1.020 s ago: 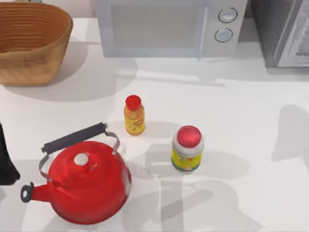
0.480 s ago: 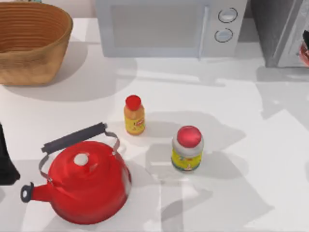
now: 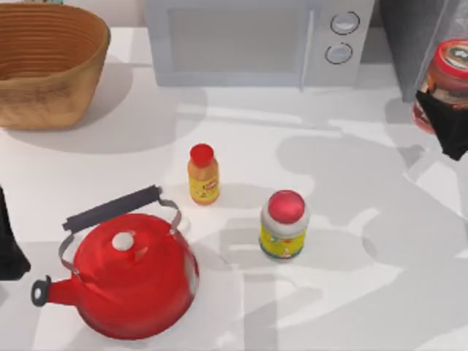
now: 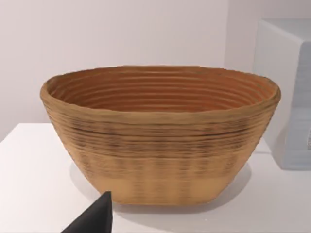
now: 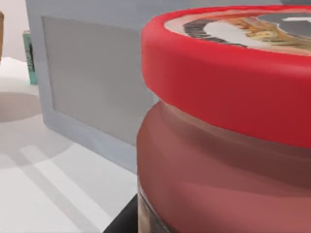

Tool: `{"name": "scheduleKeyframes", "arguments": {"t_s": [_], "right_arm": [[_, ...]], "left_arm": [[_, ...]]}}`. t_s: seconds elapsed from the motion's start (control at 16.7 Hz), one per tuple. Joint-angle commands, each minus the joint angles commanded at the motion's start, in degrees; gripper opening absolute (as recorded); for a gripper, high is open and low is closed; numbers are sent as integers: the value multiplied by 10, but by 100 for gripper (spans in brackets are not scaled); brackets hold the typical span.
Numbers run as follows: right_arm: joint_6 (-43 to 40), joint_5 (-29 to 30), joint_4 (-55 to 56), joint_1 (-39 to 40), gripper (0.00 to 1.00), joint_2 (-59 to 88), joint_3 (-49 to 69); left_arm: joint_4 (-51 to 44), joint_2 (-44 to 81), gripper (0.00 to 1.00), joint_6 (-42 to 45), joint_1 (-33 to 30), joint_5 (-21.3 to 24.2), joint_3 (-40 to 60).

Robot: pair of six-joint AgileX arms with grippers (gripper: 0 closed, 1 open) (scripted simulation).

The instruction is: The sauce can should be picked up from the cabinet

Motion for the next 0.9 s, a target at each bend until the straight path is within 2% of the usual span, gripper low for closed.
{"name": "scheduleKeyframes", "arguments": {"t_s": [0.18,0.54,0.9], "right_arm": [[1,-19,30,-4,0,44,17],[1,-18,30,0,0,47,17],[-3,35,20,49,0,118,100]], "left_arm": [[0,0,100,0,0,0,0],[0,0,100,0,0,0,0],[0,0,100,0,0,0,0]]}}
